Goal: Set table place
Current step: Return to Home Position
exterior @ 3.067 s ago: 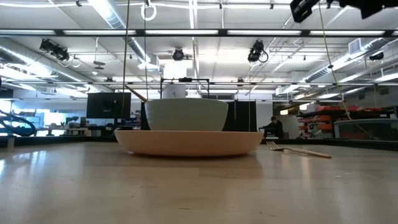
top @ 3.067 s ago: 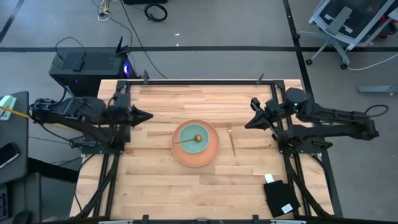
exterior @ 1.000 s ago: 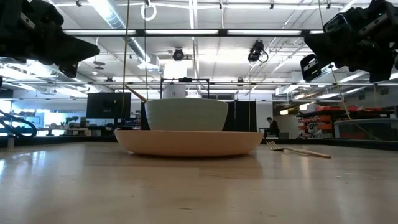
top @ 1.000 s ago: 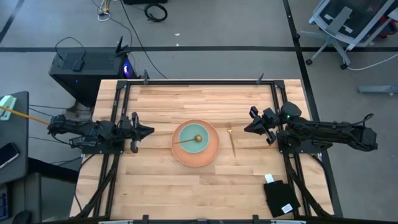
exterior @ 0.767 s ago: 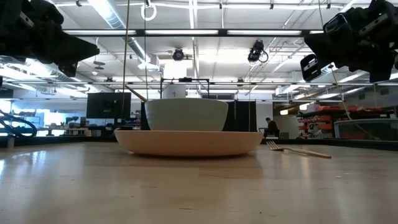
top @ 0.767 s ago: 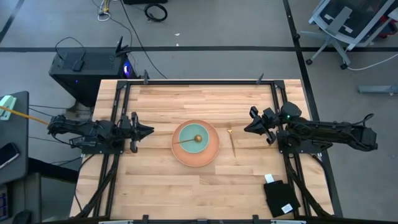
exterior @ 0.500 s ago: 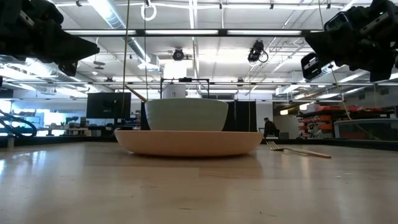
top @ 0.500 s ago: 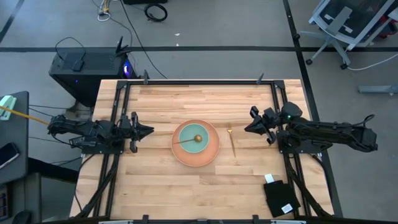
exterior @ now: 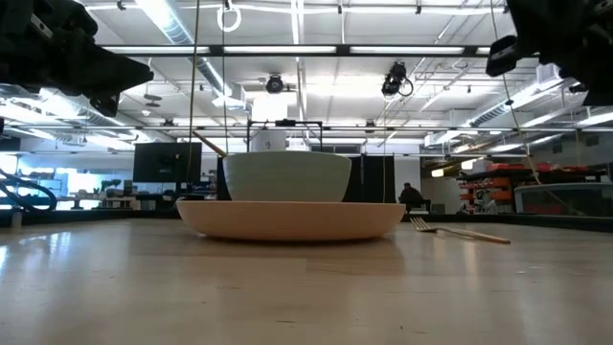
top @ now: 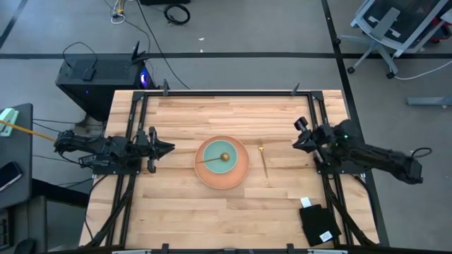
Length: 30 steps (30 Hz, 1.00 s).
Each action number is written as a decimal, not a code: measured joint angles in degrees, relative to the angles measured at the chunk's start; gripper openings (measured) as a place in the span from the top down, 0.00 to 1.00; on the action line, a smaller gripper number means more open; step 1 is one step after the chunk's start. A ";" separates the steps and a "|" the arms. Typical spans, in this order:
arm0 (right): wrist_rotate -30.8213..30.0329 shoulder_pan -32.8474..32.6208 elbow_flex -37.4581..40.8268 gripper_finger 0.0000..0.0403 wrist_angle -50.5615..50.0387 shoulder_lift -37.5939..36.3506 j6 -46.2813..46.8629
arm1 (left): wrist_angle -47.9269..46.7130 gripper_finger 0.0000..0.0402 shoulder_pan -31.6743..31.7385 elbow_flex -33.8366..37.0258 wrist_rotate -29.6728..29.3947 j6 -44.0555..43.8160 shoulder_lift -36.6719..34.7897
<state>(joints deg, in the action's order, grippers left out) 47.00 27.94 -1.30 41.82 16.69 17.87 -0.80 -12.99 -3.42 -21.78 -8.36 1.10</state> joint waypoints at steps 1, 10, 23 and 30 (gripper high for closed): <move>0.00 0.00 -0.02 0.93 0.07 -0.95 0.00 | 0.00 0.87 0.01 -0.01 0.00 0.00 0.00; -0.02 0.00 -0.02 0.93 -0.06 -2.16 0.00 | 0.02 0.85 0.00 -0.02 0.00 0.00 0.00; -0.02 0.00 -0.02 0.93 -0.04 -2.13 0.00 | 0.02 0.87 0.01 -0.04 0.00 0.00 0.00; -0.02 0.00 -0.02 0.93 -0.04 -2.13 0.00 | 0.03 0.85 0.02 -0.06 0.00 0.00 0.00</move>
<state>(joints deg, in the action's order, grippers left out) 46.98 27.94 -1.32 41.78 14.57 17.87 -0.77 -12.98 -3.49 -21.78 -8.36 1.10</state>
